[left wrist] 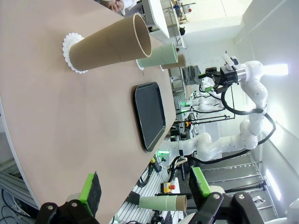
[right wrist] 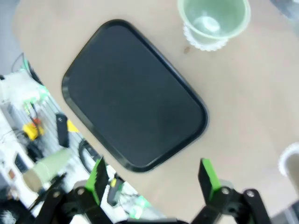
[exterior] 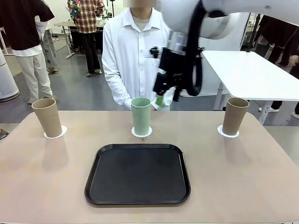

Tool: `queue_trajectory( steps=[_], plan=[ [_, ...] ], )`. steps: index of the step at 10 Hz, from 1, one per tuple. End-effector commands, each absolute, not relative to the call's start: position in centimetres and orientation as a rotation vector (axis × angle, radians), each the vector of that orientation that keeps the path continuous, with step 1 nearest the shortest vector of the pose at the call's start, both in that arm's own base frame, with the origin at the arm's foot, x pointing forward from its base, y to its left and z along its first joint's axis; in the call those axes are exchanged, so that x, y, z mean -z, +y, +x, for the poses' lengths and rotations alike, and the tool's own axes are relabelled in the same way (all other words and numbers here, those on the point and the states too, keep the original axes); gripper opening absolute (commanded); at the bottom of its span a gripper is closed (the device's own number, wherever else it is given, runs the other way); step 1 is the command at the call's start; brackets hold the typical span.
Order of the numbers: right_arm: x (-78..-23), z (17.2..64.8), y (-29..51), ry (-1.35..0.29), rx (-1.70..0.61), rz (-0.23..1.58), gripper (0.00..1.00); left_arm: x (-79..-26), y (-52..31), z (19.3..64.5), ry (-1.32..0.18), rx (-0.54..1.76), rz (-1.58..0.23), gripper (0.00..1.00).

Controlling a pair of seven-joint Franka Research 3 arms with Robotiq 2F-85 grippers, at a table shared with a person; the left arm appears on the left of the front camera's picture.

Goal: Place coasters on the table and set cups on them.
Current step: Take one Reusable plastic cup from the Flat Tray and place it on a coaster set by the human.

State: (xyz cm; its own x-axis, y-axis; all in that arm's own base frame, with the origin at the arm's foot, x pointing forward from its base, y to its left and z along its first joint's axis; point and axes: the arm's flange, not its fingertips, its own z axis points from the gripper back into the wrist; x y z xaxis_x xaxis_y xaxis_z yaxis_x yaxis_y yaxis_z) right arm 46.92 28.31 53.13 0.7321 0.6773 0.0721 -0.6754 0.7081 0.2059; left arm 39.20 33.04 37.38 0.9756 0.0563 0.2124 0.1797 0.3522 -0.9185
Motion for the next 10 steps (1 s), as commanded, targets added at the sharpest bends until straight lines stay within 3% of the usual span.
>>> queue_trajectory(
  steps=[1, 4, 7, 8, 10],
  plan=[
    [-50.8, 45.5, 19.3, -0.053, -0.515, 0.226, 1.0, -37.7, 33.0, 39.0, -0.227, 0.086, -1.216, 1.0],
    [-49.7, 42.5, 6.7, -0.116, -0.282, 0.27, 1.0, -37.7, 33.0, 39.0, -0.227, 0.086, -1.216, 1.0],
    [-48.3, 40.9, 0.1, -0.106, -0.184, 0.306, 1.0, -37.7, 33.0, 39.0, -0.227, 0.086, -1.216, 1.0],
    [-47.8, 40.1, -2.1, -0.116, -0.154, 0.362, 1.0, -37.7, 33.0, 39.0, -0.227, 0.086, -1.216, 1.0],
    [-46.7, 38.5, -6.0, -0.202, -0.177, 0.73, 1.0, -37.7, 33.0, 39.0, -0.227, 0.086, -1.216, 1.0]
  ],
)
